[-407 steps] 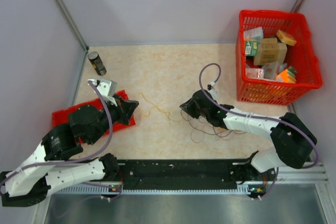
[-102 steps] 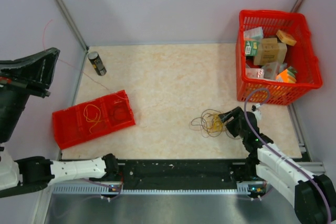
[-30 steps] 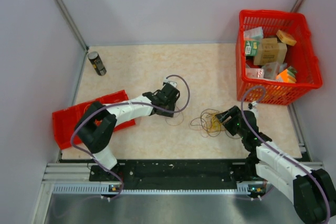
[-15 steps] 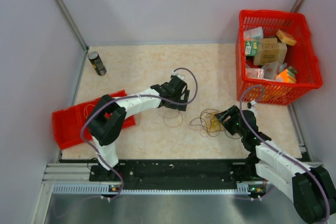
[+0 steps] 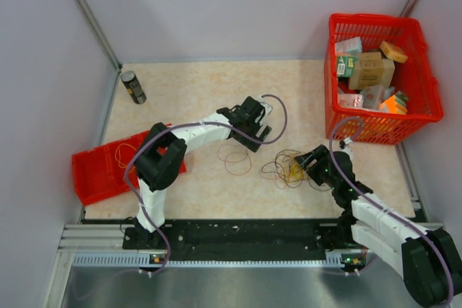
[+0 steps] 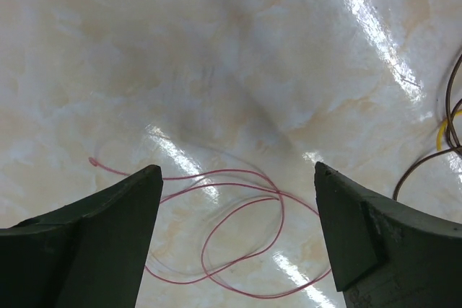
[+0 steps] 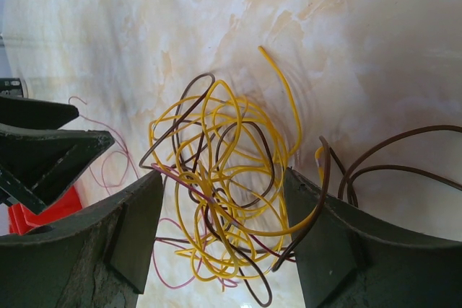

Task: Untangle the cables

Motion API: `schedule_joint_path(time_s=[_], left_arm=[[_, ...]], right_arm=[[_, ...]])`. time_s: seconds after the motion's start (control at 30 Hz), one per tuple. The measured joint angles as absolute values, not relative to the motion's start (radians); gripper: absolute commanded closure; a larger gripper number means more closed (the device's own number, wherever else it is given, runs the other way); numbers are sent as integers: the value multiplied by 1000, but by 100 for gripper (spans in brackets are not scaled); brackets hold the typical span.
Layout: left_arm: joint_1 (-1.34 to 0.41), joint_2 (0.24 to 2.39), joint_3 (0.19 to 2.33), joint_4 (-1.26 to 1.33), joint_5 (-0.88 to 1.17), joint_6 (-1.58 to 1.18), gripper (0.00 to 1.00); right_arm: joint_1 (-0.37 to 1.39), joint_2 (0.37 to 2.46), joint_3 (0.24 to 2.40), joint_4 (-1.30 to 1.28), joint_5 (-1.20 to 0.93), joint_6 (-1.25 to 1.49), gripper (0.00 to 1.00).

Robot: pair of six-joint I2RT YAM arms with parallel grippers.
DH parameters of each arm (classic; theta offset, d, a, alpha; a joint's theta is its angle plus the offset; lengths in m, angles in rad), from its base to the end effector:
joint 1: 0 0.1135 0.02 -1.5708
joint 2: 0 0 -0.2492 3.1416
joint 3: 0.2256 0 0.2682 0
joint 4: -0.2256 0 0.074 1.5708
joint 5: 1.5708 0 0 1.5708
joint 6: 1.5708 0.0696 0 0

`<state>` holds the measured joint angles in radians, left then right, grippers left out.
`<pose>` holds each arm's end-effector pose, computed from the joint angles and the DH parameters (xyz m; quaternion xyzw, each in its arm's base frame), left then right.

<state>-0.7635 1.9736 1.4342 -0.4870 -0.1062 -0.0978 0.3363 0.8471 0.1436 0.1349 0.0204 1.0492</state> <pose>0.3280 -0.3037 0.1375 0.3008 0.9137 -0.0656 0.2653 0.2026 0.0693 0.0996 0.3106 0.8202 0.2999 0.3754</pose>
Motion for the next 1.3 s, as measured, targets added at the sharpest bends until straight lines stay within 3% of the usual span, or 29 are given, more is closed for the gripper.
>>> schedule_joint_path(time_s=[0.1,0.2,0.33,0.53,0.8,1.3], left_arm=[[-751,1977,1442,-495,-59,-46,21],[-743,1977,1442,-506,-42,-40,7],[-741,1977,1451,-538,-109,-152,2],[-739,1978,1495,-617,-271,-431,2],[-728,2082,1720,-890,-415,-827,2],[-722,2188,1773,-1152,-307,-1291,10]], right_arm=[[336,847,144,135,20,1048,33],[336,847,144,136,17,1048,33],[336,847,144,141,15,1048,33],[336,847,144,143,13,1047,33],[336,847,144,144,10,1047,33],[336,845,141,151,6,1047,33]])
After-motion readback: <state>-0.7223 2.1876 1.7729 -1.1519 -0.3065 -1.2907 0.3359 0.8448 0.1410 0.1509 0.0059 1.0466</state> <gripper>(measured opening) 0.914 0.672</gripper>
